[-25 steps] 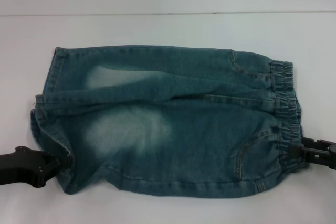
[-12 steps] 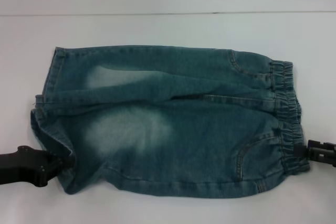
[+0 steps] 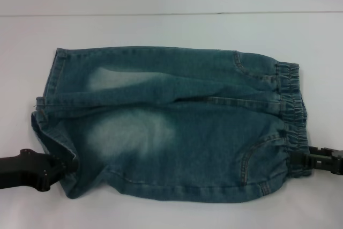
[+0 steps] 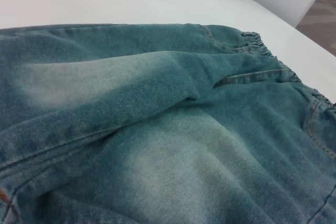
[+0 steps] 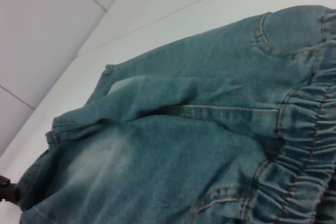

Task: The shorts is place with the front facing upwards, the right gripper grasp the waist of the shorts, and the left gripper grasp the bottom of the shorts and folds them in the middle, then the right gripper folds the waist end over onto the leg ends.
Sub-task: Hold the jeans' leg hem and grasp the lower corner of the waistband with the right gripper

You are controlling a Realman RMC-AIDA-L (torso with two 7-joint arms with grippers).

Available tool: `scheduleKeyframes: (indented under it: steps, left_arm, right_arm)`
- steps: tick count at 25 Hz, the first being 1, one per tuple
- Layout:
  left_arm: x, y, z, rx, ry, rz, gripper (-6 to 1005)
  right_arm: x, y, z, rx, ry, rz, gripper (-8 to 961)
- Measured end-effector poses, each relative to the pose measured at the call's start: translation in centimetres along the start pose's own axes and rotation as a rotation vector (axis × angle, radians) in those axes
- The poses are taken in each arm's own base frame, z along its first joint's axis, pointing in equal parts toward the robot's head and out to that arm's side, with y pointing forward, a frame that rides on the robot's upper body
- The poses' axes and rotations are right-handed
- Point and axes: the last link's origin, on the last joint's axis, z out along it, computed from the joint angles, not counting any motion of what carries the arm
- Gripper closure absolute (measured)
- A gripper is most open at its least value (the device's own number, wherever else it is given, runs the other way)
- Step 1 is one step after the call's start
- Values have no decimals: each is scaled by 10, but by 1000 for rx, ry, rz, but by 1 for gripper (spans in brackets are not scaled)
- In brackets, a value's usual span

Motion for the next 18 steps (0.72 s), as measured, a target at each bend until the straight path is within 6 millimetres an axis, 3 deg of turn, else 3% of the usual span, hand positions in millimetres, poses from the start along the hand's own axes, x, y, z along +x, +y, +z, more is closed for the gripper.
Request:
scheduleKeyframes:
  steps: [10, 18]
  left_arm:
    - [0, 0, 0, 0, 0, 0, 980]
    - [1, 0, 0, 1, 1, 1, 981]
  right_arm:
    - [-5, 3, 0, -21, -21, -6, 14]
    - [-11, 8, 12, -42, 1, -30, 15]
